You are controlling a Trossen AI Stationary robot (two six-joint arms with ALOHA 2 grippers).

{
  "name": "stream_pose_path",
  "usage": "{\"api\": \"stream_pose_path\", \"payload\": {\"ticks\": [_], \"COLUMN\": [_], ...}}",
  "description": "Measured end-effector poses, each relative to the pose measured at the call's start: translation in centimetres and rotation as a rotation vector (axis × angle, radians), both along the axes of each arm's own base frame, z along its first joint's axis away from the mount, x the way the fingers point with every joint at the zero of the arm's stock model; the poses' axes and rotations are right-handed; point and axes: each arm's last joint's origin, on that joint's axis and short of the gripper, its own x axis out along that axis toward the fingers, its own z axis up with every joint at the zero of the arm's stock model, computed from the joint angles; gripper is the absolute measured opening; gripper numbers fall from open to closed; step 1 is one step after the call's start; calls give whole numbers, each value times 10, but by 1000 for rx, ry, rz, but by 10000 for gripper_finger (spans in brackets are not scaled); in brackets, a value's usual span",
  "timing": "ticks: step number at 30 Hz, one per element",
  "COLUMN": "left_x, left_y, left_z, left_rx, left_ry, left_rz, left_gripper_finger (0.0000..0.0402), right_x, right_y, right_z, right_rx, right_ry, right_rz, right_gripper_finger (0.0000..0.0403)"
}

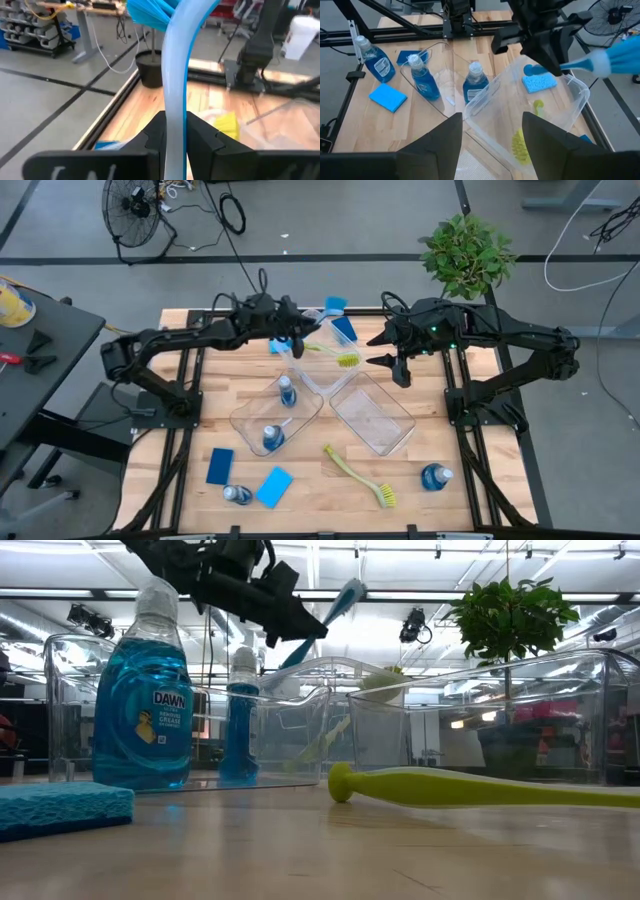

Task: Pick & Place Kitchen Sink Supplies
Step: Put the blue toilet brush into the transparent container, then put the blue dishwashing liquid into the left transparent bin

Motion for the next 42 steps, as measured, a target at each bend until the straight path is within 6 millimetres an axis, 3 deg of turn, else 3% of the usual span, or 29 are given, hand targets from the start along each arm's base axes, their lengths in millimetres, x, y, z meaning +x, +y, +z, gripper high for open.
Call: {"api": "stream_pose_path", "payload": {"ticks": [13, 30, 36, 42], "left_x": [12, 12, 10, 13], "left_y": [-1, -6, -6, -14], "left_z": [-22, -28, -25, -5], "left_rx": [66, 93, 36, 68], "left_ry": [79, 150, 132, 129], "left_rz": [-132, -163, -141, -104], "left_gripper_finger": [66, 104, 135, 176], "right_x": [0, 0, 0, 0], "right_y": [0, 0, 0, 0], "right_z": [0, 0, 0, 0], "right_rx": [4, 22, 22, 19], "right_ry": [-1, -3, -3, -3], "right_rz": [-6, -20, -20, -18], "right_gripper_finger": [208, 208, 208, 208]}}
